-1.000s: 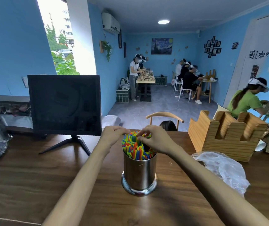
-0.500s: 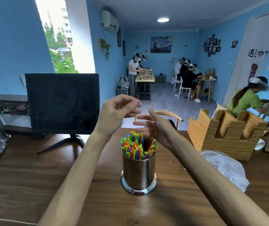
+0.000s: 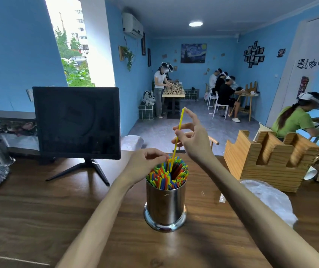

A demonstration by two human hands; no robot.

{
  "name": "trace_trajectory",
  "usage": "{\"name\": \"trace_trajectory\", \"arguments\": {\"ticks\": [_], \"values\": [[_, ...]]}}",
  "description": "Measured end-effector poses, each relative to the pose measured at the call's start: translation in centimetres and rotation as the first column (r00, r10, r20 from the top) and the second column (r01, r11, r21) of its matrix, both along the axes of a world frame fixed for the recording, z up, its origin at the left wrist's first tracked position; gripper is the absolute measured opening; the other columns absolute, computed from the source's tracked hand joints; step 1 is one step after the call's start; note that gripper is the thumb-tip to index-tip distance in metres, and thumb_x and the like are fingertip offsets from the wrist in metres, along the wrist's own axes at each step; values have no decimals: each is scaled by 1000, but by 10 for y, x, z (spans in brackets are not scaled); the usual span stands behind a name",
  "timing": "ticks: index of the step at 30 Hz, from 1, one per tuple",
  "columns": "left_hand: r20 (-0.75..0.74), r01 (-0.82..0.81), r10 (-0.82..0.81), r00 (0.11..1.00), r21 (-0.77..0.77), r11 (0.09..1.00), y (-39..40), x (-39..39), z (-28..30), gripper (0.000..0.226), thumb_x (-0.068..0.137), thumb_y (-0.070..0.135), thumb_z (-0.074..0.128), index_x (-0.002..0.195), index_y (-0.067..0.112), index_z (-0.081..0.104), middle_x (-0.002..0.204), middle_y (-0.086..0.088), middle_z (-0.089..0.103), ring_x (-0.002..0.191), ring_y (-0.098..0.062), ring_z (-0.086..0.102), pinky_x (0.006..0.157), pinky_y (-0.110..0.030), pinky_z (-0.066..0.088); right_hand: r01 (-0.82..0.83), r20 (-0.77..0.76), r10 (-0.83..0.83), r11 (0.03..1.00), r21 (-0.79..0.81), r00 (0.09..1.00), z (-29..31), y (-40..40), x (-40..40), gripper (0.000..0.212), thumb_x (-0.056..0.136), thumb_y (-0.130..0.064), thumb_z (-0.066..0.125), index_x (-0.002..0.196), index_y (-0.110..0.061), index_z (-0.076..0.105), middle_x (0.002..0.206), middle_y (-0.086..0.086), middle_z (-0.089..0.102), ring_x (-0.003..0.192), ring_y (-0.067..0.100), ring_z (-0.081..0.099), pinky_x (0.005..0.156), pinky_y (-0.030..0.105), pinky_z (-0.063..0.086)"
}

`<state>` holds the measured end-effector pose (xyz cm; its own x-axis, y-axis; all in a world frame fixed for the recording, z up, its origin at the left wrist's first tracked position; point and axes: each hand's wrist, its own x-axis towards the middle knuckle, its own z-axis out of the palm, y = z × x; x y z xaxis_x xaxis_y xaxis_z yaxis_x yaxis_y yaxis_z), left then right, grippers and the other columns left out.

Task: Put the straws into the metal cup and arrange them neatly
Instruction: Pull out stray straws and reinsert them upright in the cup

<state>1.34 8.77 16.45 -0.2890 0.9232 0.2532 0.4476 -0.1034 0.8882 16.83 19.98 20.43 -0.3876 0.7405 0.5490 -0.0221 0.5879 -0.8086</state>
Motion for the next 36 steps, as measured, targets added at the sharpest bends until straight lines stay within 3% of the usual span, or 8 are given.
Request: {"name": "trace_trajectory", "arguments": {"ticks": [3,5,9,13,18,26,30,36], "values": [[-134,-295,305,943,90,951,9,-14,-20,10,95,26,69,96,26,80,89,16,74,89,-5,69,71,-18,54,5,148,-34,981,192,988,-17,1,1,85,98,-6,64,155,-49,18,98,-7,67,65,12,72,64,41,61],[-144,-389,398,906,92,917,13,-24,-31,11,94,30,69,98,28,79,93,13,75,90,-7,69,76,-27,58,-11,226,-44,972,237,973,-30,-1,1,84,96,-6,66,152,-52,23,97,-12,65,63,13,70,67,45,61],[-88,-352,346,934,-70,933,13,-27,-36,19,97,36,66,101,22,79,90,9,74,91,-11,69,82,-37,60,37,310,-120,965,261,943,-52,-4,1,41,93,-20,72,130,-30,56,98,-15,63,73,7,68,75,40,61],[-108,-365,358,928,-54,929,13,-26,-32,19,95,35,69,87,22,80,77,10,71,76,-8,66,65,-25,51,44,368,-155,955,294,917,-61,-7,2,10,91,-30,74,99,-23,73,97,-7,66,75,4,64,75,34,57],[-60,-311,306,950,-114,943,14,-22,-21,30,89,47,73,70,24,78,70,6,73,67,-4,64,58,-22,46,44,394,-145,966,255,907,-64,-10,3,18,93,-35,71,96,-19,78,94,-6,66,77,5,62,74,29,54],[112,-315,339,934,-191,930,13,-16,-7,14,91,32,72,87,20,76,85,4,72,80,-8,62,60,-22,45,7,406,-102,973,229,908,-65,-11,7,18,94,-35,69,96,-20,77,92,-6,67,80,6,63,72,23,51],[227,-362,374,899,-95,927,10,-12,10,12,93,22,70,89,13,77,79,8,69,73,-3,55,60,-19,42,-19,394,-60,981,194,917,-62,-12,9,16,95,-35,69,98,-21,76,95,-8,68,81,4,62,73,20,49],[144,-294,280,949,90,951,5,-6,38,15,94,31,71,90,21,81,88,16,73,83,6,62,72,-15,43,-36,377,-23,989,147,926,-55,-14,9,14,96,-34,68,99,-23,75,97,-9,68,85,5,63,78,26,54]]}}
